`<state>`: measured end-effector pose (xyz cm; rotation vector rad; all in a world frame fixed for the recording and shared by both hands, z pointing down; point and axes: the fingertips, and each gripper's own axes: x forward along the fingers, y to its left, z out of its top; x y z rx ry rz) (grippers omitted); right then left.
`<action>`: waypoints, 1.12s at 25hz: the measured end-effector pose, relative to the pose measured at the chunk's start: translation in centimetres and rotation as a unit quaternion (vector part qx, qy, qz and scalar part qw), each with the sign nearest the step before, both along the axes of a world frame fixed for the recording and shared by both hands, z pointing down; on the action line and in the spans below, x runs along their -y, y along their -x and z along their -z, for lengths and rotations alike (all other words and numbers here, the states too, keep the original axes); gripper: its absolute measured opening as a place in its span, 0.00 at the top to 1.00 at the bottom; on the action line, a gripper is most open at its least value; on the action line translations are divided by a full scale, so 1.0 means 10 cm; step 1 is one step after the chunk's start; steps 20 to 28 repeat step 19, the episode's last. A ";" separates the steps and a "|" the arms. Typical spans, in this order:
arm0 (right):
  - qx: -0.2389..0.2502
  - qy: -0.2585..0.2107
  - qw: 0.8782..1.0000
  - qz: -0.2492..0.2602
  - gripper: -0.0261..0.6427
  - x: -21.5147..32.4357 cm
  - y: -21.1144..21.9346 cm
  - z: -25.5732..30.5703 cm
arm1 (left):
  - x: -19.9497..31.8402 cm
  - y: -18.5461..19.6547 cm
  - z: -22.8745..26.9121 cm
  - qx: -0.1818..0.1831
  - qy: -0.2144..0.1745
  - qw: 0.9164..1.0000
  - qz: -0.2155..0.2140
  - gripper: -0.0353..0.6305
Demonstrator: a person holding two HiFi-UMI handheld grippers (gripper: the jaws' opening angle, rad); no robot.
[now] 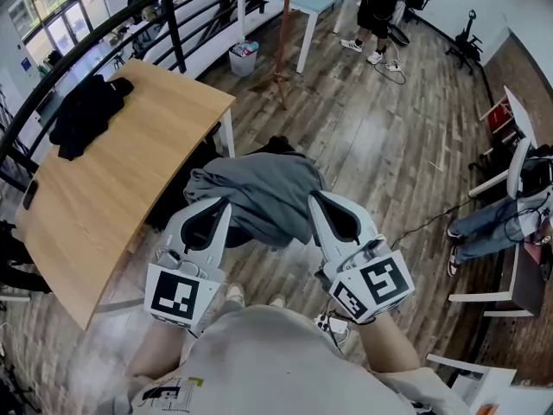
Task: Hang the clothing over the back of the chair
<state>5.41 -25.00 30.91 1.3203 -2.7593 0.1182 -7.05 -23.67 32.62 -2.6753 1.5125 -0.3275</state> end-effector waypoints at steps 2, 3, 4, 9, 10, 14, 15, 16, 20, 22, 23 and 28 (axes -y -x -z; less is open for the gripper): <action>-0.009 -0.002 1.000 0.001 0.96 0.01 0.01 0.00 | 0.00 -0.01 0.01 0.001 -0.001 1.000 -0.002 0.94; -0.013 -0.005 1.000 0.003 0.96 0.00 0.02 -0.01 | 0.00 -0.01 0.01 0.003 -0.001 1.000 -0.003 0.94; -0.016 -0.007 1.000 0.005 0.96 0.00 0.03 0.00 | 0.00 -0.01 0.01 0.004 -0.002 1.000 -0.005 0.94; -0.016 -0.014 1.000 0.007 0.96 -0.01 0.08 0.04 | -0.02 -0.02 0.03 0.004 -0.002 1.000 -0.011 0.94; -0.015 -0.015 1.000 0.007 0.96 -0.02 0.09 0.05 | -0.02 -0.02 0.04 0.005 -0.003 1.000 -0.012 0.94; -0.016 -0.015 1.000 0.007 0.96 -0.02 0.11 0.06 | -0.02 -0.01 0.06 0.005 -0.003 1.000 -0.014 0.94; -0.016 -0.015 1.000 0.007 0.96 -0.01 0.12 0.07 | -0.01 0.00 0.06 0.005 -0.003 1.000 -0.014 0.94; -0.017 -0.015 1.000 0.006 0.96 -0.01 0.13 0.07 | -0.01 0.00 0.06 0.005 -0.003 1.000 -0.015 0.94; -0.020 -0.015 1.000 0.005 0.96 -0.01 0.14 0.08 | -0.01 0.02 0.07 0.006 -0.004 1.000 -0.018 0.94; -0.020 -0.015 1.000 0.005 0.96 -0.01 0.14 0.08 | -0.01 0.02 0.07 0.006 -0.004 1.000 -0.018 0.94; -0.020 -0.015 1.000 0.005 0.96 -0.01 0.14 0.08 | -0.01 0.02 0.07 0.006 -0.004 1.000 -0.018 0.94; -0.020 -0.015 1.000 0.005 0.96 -0.01 0.14 0.08 | -0.01 0.02 0.07 0.006 -0.004 1.000 -0.018 0.94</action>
